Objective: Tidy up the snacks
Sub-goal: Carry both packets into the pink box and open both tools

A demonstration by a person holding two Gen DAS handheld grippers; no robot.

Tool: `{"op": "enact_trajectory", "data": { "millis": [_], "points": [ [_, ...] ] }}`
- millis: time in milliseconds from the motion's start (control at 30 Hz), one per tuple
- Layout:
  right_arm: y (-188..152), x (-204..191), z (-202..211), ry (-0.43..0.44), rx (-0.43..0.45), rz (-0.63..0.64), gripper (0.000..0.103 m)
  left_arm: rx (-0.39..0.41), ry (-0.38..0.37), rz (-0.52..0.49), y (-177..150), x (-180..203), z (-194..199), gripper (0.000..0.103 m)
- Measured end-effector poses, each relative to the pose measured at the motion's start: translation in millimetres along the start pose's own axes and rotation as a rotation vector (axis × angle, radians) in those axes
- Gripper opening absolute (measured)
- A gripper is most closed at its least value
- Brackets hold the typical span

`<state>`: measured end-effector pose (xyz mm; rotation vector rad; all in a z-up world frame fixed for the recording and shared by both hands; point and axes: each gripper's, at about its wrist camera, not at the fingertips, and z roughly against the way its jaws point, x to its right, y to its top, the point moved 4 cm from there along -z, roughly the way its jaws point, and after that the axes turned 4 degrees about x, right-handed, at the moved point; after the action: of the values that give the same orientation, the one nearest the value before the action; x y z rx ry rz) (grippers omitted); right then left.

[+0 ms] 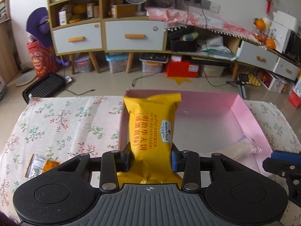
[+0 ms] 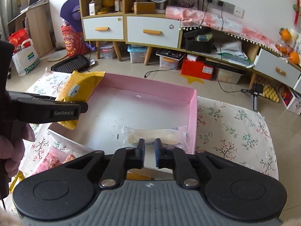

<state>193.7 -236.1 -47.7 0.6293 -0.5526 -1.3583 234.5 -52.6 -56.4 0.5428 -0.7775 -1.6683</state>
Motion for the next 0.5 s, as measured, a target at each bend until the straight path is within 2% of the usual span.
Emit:
{"op": "enact_trajectory", "data": {
  "millis": [67,133,200,367,500],
  "points": [
    [-1,0,-2,-0.008,-0.004,-0.001,0.016,-0.007,0.004,-0.025,-2,3,-1,0.049],
    [-2,0,-3,-0.017,-0.004,0.002,0.018,0.008,0.018,-0.052,-3,6,2,0.069],
    [-3,-1,-4,-0.021,-0.012,0.007,0.026,0.015,0.016,-0.066,-3,7,6,0.073],
    [-4,-2,-3,-0.033,-0.012,0.013,0.038,0.014,0.013,-0.087,-4,10,15,0.081],
    [-5,-1,-3,-0.044,-0.01,0.019,0.053,0.014,0.01,-0.084,-6,9,25,0.089]
  ]
}}
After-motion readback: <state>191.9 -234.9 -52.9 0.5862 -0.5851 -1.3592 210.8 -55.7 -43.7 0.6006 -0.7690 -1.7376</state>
